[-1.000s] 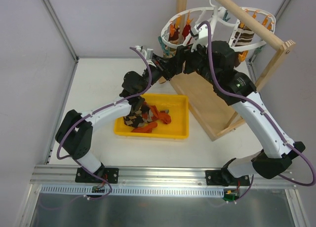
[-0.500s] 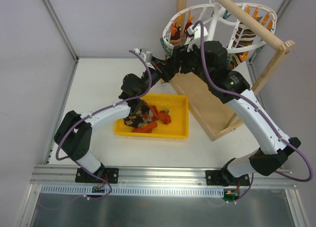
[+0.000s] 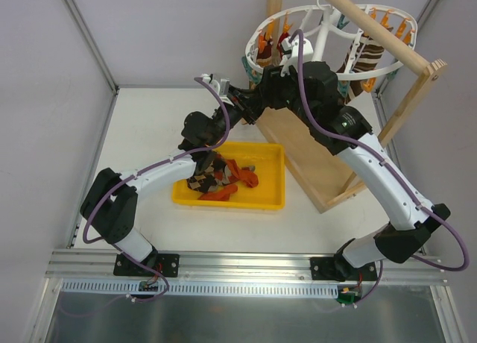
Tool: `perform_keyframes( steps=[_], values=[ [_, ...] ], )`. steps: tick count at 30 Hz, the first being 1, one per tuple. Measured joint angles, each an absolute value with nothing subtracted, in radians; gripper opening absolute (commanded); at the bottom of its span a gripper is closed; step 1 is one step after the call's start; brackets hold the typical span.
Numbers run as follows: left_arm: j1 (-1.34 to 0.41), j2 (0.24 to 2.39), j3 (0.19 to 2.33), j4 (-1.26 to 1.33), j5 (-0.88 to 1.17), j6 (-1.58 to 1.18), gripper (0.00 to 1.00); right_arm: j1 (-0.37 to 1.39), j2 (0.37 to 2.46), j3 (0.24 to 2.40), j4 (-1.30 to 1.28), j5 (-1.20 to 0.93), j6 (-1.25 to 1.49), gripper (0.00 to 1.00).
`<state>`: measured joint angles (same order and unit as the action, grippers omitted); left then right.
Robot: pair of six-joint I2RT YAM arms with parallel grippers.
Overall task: Clip the socks to the hanger
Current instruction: Open the clamp at the hanger.
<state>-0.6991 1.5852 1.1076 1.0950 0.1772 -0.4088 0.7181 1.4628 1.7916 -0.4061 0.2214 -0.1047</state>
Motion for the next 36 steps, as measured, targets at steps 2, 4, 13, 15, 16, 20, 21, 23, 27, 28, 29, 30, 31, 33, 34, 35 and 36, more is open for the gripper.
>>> perform_keyframes(
  steps=[2,4,13,15,16,20,21,23,27,28,29,30,31,33,34,35,36],
  values=[
    [-0.699,1.585,1.108,1.095,0.177,-0.402,0.08,0.718,1.471,1.792,-0.401,0.228,-0.101,0.54],
    [-0.699,1.585,1.107,1.094,0.177,-0.397,0.08,0.718,1.477,1.792,-0.394,0.229,-0.096,0.53],
    [-0.699,1.585,1.106,1.085,0.179,-0.368,0.07,0.719,1.476,1.762,-0.346,0.227,-0.067,0.62],
    [-0.699,1.585,1.106,1.079,0.183,-0.361,0.08,0.718,1.467,1.738,-0.321,0.224,-0.053,0.63],
    [-0.699,1.585,1.106,1.076,0.189,-0.358,0.08,0.716,1.461,1.726,-0.31,0.223,-0.048,0.63],
    [-0.698,1.584,1.106,1.062,0.201,-0.351,0.08,0.706,1.438,1.669,-0.253,0.21,-0.028,0.64],
    [-0.698,1.584,1.106,1.058,0.201,-0.351,0.07,0.704,1.433,1.655,-0.237,0.205,-0.024,0.64],
    [-0.698,1.584,1.106,1.056,0.201,-0.35,0.07,0.701,1.426,1.633,-0.212,0.202,-0.015,0.63],
    [-0.698,1.584,1.109,1.054,0.203,-0.35,0.07,0.695,1.414,1.596,-0.161,0.2,0.001,0.57],
    [-0.698,1.584,1.11,1.053,0.204,-0.35,0.07,0.693,1.413,1.589,-0.153,0.199,0.004,0.54],
    [-0.698,1.584,1.11,1.052,0.205,-0.35,0.07,0.69,1.413,1.587,-0.149,0.199,0.006,0.52],
    [-0.698,1.584,1.111,1.052,0.205,-0.35,0.07,0.688,1.413,1.584,-0.144,0.198,0.009,0.5],
    [-0.698,1.583,1.112,1.051,0.205,-0.351,0.07,0.686,1.413,1.581,-0.14,0.198,0.015,0.49],
    [-0.698,1.583,1.114,1.05,0.207,-0.351,0.07,0.682,1.413,1.581,-0.139,0.199,0.025,0.48],
    [-0.697,1.583,1.114,1.05,0.208,-0.351,0.07,0.68,1.413,1.581,-0.139,0.199,0.033,0.45],
    [-0.696,1.583,1.114,1.05,0.209,-0.352,0.07,0.678,1.413,1.581,-0.138,0.198,0.04,0.44],
    [-0.693,1.583,1.114,1.05,0.211,-0.352,0.07,0.675,1.414,1.578,-0.135,0.197,0.048,0.44]
  ],
)
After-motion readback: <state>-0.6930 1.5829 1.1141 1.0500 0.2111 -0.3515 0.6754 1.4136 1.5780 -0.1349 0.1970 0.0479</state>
